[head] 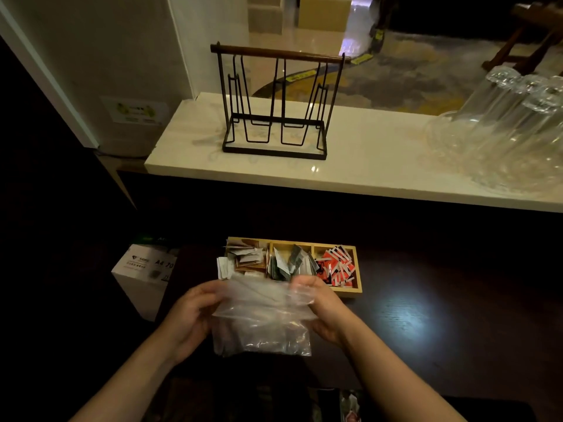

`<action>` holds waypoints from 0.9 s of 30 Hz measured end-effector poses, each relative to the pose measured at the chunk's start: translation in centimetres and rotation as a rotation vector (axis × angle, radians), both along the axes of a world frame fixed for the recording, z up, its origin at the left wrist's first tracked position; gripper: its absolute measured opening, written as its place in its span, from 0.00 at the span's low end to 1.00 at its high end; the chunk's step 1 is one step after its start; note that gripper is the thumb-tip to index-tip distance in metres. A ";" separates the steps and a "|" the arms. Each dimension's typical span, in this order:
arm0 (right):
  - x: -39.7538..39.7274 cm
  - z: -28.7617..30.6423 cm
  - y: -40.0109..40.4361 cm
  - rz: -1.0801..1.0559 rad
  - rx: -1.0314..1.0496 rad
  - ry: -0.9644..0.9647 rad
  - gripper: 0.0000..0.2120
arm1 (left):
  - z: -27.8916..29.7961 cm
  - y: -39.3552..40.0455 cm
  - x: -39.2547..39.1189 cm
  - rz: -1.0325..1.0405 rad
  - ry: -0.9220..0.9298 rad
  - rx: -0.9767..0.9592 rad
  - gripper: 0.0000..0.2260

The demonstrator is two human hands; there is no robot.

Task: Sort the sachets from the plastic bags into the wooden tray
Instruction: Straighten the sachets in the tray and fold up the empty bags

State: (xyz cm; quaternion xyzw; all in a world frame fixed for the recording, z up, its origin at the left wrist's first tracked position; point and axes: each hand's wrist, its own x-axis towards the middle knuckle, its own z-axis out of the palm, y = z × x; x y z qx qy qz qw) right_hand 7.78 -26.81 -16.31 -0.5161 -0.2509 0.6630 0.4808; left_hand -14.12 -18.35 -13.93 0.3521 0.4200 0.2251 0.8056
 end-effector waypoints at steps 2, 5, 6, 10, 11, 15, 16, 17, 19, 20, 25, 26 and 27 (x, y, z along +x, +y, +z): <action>0.2 -0.2 0.2 0.040 0.029 -0.189 0.20 | 0.1 0.3 -0.5 -0.024 -0.017 -0.062 0.15; 0.2 -0.1 0.3 0.113 0.117 -0.481 0.22 | 0.2 0.3 -0.7 -0.139 0.057 -0.058 0.17; 0.0 0.1 0.4 0.127 0.151 -0.548 0.21 | 0.3 0.0 -0.5 -0.184 0.095 -0.049 0.16; -0.1 0.9 0.2 0.072 0.177 -0.561 0.16 | 0.1 -1.1 0.5 -0.235 0.226 0.028 0.22; 0.1 1.0 -0.1 0.005 0.160 -0.475 0.13 | 0.0 -1.3 0.8 -0.205 0.236 0.073 0.21; 0.9 0.2 -2.3 -0.181 0.119 0.148 0.25 | -0.5 -2.0 2.5 0.073 0.159 0.072 0.16; 0.9 0.0 -2.9 -0.180 0.123 0.240 0.29 | -0.7 -2.4 3.2 0.148 0.102 0.029 0.15; 0.6 0.0 -3.6 -0.161 0.116 0.261 0.30 | -0.8 -2.8 3.9 0.210 0.043 -0.017 0.14; -0.8 -0.6 -4.6 -0.093 0.065 0.174 0.28 | -1.2 -3.8 5.4 0.281 -0.036 -0.075 0.13; -1.6 -0.9 -4.9 -0.072 0.036 0.130 0.27 | -1.4 -4.3 6.1 0.290 -0.057 -0.085 0.14; -4.0 -1.6 -5.2 -0.327 -0.020 0.049 0.19 | -2.3 -7.4 9.3 0.207 -0.081 -0.069 0.13; -3.9 -1.7 -5.4 -0.409 -0.025 0.026 0.17 | -2.6 -7.9 9.8 0.158 -0.042 -0.034 0.13; -3.7 -1.8 -5.7 -0.486 -0.029 0.020 0.16 | -3.0 -8.3 10.1 0.103 0.002 0.004 0.13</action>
